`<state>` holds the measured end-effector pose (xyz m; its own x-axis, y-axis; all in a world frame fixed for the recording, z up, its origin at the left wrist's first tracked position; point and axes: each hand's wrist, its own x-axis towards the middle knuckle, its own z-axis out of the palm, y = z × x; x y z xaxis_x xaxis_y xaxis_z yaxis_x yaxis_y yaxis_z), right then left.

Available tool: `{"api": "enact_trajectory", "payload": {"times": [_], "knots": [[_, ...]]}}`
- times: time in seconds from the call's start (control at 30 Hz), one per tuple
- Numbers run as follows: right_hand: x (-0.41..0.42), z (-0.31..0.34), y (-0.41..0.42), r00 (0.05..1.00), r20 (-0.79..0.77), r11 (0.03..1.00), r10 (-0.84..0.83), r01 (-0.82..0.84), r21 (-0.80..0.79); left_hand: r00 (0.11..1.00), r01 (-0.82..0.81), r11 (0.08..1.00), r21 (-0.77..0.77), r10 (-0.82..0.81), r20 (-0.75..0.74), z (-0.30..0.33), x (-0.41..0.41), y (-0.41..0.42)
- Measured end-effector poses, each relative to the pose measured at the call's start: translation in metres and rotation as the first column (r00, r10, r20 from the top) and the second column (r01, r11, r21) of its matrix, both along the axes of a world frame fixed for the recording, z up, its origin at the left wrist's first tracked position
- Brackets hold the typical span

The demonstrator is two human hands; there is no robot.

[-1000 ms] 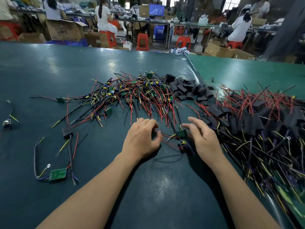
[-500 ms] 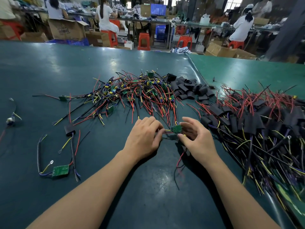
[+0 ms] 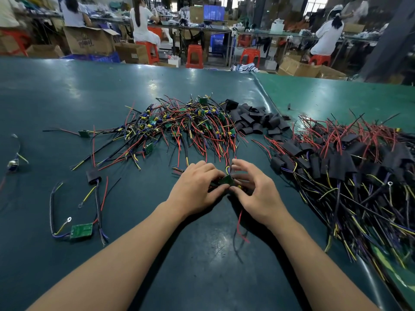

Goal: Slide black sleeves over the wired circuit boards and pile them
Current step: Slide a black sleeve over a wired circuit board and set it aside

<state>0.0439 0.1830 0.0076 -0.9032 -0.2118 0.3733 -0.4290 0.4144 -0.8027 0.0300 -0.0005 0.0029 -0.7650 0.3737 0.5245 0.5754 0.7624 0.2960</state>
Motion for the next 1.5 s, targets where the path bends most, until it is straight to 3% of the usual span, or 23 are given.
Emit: {"api": "enact_trajectory", "payload": {"times": [0.2, 0.43, 0.5, 0.6, 0.63, 0.7, 0.87, 0.9, 1.0, 1.07, 1.17, 1.23, 1.33, 1.5], "knots": [[-0.005, -0.002, -0.001, 0.991, -0.083, 0.943, -0.101, 0.122, 0.310, 0.992, -0.060, 0.978, 0.202, 0.081, -0.100, -0.002, 0.003, 0.001], [-0.004, -0.003, -0.003, 0.979, -0.077, 0.926, -0.188, 0.203, 0.319, 0.971, -0.104, 0.859, 0.502, 0.197, -0.135, 0.006, 0.005, 0.000], [-0.006, -0.004, -0.003, 0.964, -0.069, 0.925, -0.256, 0.265, 0.273, 0.933, -0.227, 0.724, 0.652, 0.354, -0.068, 0.007, 0.002, -0.004], [-0.009, -0.004, 0.002, 0.909, -0.016, 0.903, -0.416, 0.415, 0.113, 0.817, -0.469, 0.360, 0.806, 0.524, 0.241, 0.006, -0.008, -0.017], [-0.011, -0.003, 0.004, 0.891, 0.020, 0.891, -0.453, 0.451, 0.050, 0.784, -0.525, 0.253, 0.813, 0.515, 0.346, 0.006, -0.011, -0.021], [-0.013, -0.003, 0.007, 0.864, 0.092, 0.864, -0.495, 0.500, -0.049, 0.765, -0.559, 0.125, 0.819, 0.458, 0.452, 0.004, -0.015, -0.026], [-0.017, -0.001, 0.012, 0.834, 0.152, 0.804, -0.530, 0.551, -0.223, 0.787, -0.507, -0.177, 0.844, 0.305, 0.537, 0.006, -0.028, -0.039], [-0.017, -0.001, 0.012, 0.843, 0.157, 0.807, -0.515, 0.539, -0.243, 0.796, -0.506, -0.188, 0.842, 0.274, 0.540, 0.009, -0.031, -0.042], [-0.017, -0.001, 0.010, 0.867, 0.140, 0.831, -0.478, 0.498, -0.248, 0.857, -0.451, -0.031, 0.892, 0.263, 0.443, 0.028, -0.045, -0.046], [-0.018, -0.002, 0.010, 0.875, 0.151, 0.835, -0.460, 0.485, -0.261, 0.885, -0.386, 0.184, 0.904, 0.352, 0.306, 0.047, -0.057, -0.047], [-0.020, -0.004, 0.011, 0.885, 0.156, 0.846, -0.439, 0.465, -0.260, 0.881, -0.403, 0.553, 0.730, 0.450, 0.146, 0.067, -0.077, -0.045], [-0.021, -0.004, 0.011, 0.885, 0.131, 0.846, -0.447, 0.466, -0.259, 0.882, -0.458, 0.694, 0.555, 0.433, 0.187, 0.070, -0.091, -0.040], [-0.024, -0.004, 0.009, 0.858, 0.032, 0.821, -0.512, 0.500, -0.276, 0.861, -0.508, 0.816, 0.276, 0.484, 0.156, 0.066, -0.109, -0.028], [-0.032, -0.004, 0.011, 0.820, -0.056, 0.795, -0.569, 0.532, -0.290, 0.939, -0.342, 0.930, 0.136, 0.335, 0.078, 0.058, -0.139, 0.016]]}}
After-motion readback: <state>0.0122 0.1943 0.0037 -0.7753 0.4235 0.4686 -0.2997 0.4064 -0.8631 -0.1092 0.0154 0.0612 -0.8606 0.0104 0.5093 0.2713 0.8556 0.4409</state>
